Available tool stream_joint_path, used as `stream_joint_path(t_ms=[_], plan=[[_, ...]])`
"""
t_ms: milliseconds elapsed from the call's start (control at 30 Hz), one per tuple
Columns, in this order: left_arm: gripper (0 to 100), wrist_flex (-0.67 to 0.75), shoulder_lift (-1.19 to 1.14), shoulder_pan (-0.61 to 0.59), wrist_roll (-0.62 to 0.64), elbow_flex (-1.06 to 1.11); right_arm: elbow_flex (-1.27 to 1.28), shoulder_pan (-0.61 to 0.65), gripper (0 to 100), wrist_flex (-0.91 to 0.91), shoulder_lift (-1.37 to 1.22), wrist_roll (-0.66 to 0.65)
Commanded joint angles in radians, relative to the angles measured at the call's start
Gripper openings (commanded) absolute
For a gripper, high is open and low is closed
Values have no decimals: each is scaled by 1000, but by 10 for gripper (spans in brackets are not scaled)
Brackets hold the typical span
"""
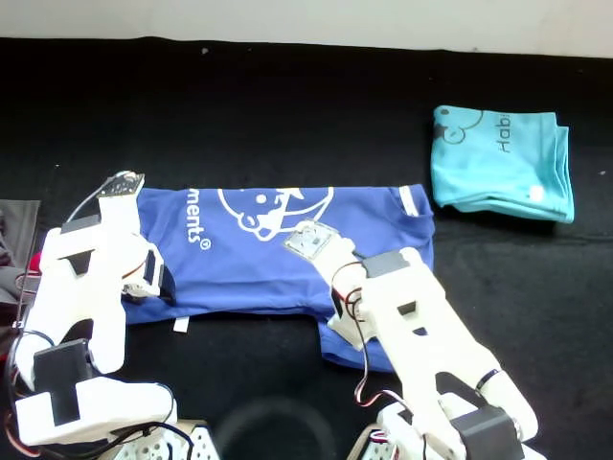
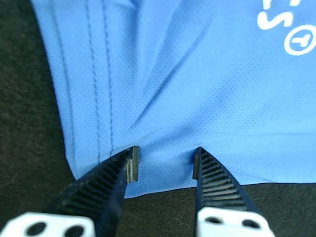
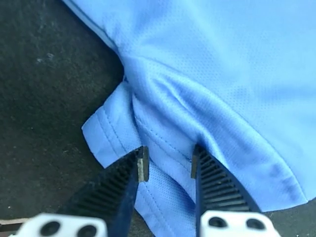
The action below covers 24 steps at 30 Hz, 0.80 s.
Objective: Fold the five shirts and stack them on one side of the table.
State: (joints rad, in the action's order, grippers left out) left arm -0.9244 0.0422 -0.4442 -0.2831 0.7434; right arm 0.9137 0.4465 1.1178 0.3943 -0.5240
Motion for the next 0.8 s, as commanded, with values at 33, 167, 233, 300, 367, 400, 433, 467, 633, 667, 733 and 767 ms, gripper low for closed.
stream_joint_path(t_ms=[33,167,233,300,367,400,433,467,633,667,733,767], plan=[[192,35,-2,2,8,4,-74,7,145,50,31,74],[192,35,-2,2,8,4,-97,73,145,104,31,80],[192,35,-2,2,8,4,-91,96,145,99,19,80],[192,35,-2,2,8,4,-62,108,145,68,18,80],[192,35,-2,2,8,4,-18,108,145,22,18,78],[192,35,-2,2,8,4,10,105,145,-7,18,77],[192,35,-2,2,8,4,39,105,145,-36,18,77],[192,35,-2,2,8,4,68,105,145,-68,18,75],[192,35,-2,2,8,4,148,94,145,-177,18,78],[192,35,-2,2,8,4,148,87,145,-186,18,78],[192,35,-2,2,8,4,147,59,135,-191,18,78],[192,35,-2,2,8,4,145,48,113,-193,19,78]])
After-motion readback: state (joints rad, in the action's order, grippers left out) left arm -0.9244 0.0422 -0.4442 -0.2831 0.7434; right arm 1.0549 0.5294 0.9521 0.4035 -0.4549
